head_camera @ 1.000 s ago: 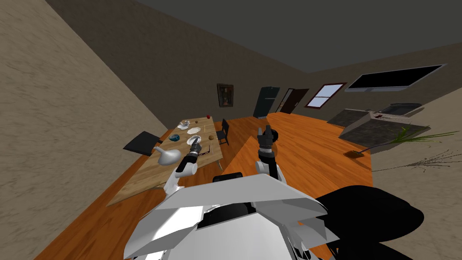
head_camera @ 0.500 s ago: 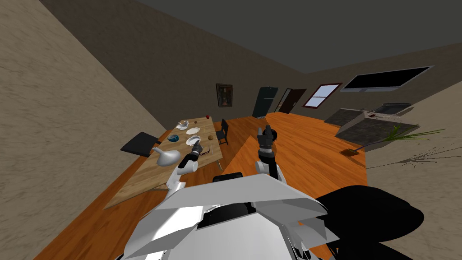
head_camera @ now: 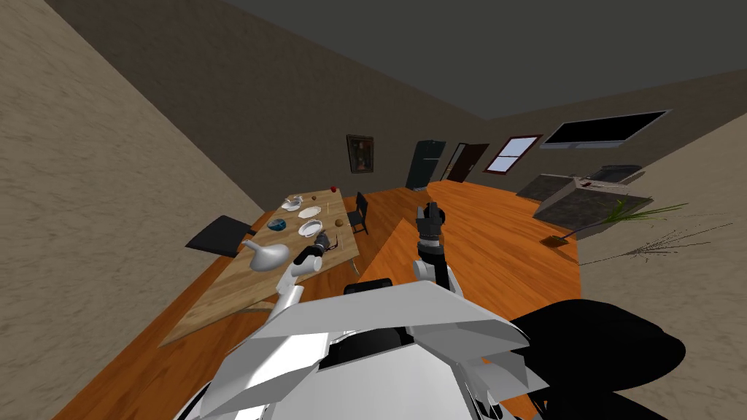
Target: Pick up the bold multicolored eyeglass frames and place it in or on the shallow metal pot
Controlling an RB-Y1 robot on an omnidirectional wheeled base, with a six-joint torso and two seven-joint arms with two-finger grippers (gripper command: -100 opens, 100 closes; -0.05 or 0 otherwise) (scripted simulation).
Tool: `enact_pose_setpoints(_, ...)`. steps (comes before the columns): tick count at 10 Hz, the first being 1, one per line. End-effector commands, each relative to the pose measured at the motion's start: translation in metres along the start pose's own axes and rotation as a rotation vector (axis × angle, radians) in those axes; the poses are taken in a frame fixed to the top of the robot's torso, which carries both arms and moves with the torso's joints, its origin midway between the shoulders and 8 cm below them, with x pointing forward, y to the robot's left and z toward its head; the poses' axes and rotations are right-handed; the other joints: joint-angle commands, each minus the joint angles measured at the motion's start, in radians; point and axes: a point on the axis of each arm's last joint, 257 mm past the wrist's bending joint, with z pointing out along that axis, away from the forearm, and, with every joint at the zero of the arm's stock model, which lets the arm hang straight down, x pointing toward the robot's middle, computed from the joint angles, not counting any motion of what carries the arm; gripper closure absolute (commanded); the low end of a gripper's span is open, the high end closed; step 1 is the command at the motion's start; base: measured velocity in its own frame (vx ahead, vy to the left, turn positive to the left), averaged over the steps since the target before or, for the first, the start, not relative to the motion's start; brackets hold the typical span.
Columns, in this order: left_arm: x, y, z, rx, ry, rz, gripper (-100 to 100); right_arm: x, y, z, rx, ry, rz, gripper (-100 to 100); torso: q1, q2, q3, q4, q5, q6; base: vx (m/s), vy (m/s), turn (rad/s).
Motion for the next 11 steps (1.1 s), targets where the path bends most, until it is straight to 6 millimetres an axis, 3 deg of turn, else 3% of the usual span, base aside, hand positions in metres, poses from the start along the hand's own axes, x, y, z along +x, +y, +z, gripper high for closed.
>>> enact_pose_setpoints(1, 0.0, 0.012, 0.002, -0.044, -0.005, -0.01, -100, 0.0, 0.0, 0.0, 0.0, 0.0, 0.0, 0, 0.0, 0.0, 0.0, 0.0, 0.0, 0.0, -0.006, 0.01, -0.02)
enact_pose_setpoints(11, -0.024, 0.085, 0.024, -0.354, -0.053, -0.092, -100, 0.0, 0.0, 0.0, 0.0, 0.0, 0.0, 0, 0.0, 0.0, 0.0, 0.0, 0.0, 0.0, -0.006, 0.008, -0.038)
